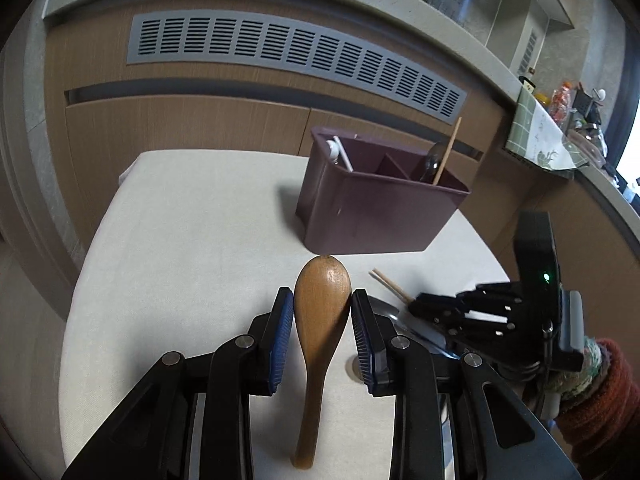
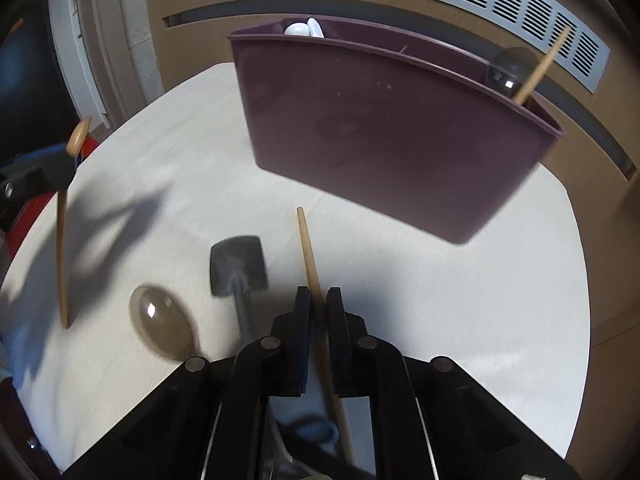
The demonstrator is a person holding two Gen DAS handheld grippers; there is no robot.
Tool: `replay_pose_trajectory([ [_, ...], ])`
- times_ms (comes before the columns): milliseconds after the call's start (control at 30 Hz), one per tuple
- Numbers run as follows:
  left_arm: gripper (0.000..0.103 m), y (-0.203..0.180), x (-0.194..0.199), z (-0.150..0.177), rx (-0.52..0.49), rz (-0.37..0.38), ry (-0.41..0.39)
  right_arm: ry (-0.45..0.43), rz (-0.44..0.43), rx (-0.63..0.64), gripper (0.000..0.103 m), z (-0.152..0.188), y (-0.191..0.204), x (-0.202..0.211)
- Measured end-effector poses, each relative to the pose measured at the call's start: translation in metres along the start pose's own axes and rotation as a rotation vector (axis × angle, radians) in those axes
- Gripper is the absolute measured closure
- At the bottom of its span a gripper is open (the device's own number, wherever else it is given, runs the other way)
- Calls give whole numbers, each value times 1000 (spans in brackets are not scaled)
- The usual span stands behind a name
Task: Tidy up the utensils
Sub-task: 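Lift and carry the wooden spoon and chopstick over the purple caddy with both tools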
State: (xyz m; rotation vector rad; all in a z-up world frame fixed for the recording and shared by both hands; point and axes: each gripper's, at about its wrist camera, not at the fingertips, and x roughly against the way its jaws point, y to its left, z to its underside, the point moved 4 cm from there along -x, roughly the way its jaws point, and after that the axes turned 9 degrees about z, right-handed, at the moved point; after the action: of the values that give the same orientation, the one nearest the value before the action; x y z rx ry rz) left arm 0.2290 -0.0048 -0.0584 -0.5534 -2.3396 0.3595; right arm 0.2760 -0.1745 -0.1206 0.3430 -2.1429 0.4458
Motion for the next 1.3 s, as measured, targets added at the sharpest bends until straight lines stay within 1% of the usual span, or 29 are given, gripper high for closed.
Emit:
replay_pose_trajectory([
  [100,72,-5,5,1,-15,-1,-16,-30,10,-64,97,8,-13,19],
  [167,72,-12,8,0,-35,-7,-26,-73,21,-123,98,13,-26,39],
  [333,72,-24,18,-3,-64,-14,-44,-185,46,-190,98,16,-42,87],
  [433,72,-31,24,-5,-76,-17,-55,-237,47,-209,98,16,-46,106],
  [833,73,-54,46,-13,-119,-27,-92,-324,63,-243,98,13,-52,136],
  [1033,73,-65,51,-23,-145,-15,-106,-361,74,-258,98,7,-56,147],
  [1100,73,-69,52,-30,-150,-3,-111,-376,73,-271,98,2,-59,152],
  [1167,73,-77,57,-44,-162,15,-132,-395,74,-279,98,-7,-61,159],
  [1233,73,-88,67,-65,-188,36,-173,-431,82,-285,98,-22,-67,172],
  [1267,73,-95,74,-80,-208,49,-206,-455,85,-288,98,-31,-70,181],
  [1300,73,-102,81,-96,-229,59,-238,-494,92,-293,98,-45,-75,196],
])
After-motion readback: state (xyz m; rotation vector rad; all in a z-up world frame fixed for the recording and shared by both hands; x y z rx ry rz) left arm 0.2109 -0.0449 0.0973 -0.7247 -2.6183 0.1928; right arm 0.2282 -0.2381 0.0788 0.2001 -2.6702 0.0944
